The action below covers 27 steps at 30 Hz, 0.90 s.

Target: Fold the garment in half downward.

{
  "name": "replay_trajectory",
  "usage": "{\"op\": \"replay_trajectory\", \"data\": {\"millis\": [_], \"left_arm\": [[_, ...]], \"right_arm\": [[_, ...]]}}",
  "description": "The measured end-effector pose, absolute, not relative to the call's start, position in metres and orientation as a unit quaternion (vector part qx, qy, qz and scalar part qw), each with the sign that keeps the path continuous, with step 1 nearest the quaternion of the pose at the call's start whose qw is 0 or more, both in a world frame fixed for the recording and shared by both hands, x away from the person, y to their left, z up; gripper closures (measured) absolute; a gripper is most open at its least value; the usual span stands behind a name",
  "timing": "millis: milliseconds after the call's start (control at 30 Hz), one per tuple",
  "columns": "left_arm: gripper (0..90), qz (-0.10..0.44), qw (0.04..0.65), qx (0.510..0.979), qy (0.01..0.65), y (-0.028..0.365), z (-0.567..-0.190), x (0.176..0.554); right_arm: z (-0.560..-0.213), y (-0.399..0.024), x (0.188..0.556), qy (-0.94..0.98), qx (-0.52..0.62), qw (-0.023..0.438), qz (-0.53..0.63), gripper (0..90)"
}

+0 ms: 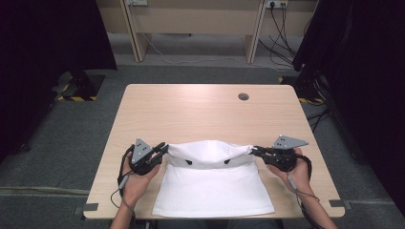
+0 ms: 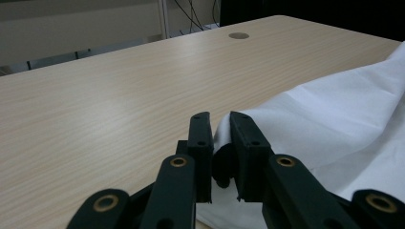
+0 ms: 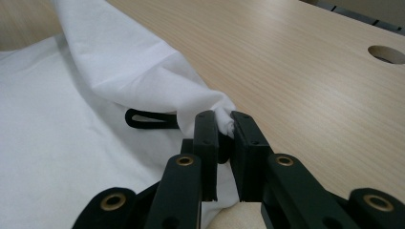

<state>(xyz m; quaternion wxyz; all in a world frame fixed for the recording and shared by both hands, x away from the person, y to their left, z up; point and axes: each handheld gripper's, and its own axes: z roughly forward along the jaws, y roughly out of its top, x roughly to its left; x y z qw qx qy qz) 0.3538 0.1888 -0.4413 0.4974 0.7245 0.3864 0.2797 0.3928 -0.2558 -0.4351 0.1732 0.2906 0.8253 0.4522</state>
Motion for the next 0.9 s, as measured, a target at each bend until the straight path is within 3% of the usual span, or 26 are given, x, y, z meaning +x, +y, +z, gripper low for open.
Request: {"op": "replay_trajectory", "data": {"millis": [900], "left_arm": [[78.9, 0.283, 0.494, 0.738, 0.363, 0.192, -0.433, 0.328]], "right_arm": [[-0.431, -0.261, 0.371, 0.828, 0.276, 0.181, 0.453, 82.3]]}}
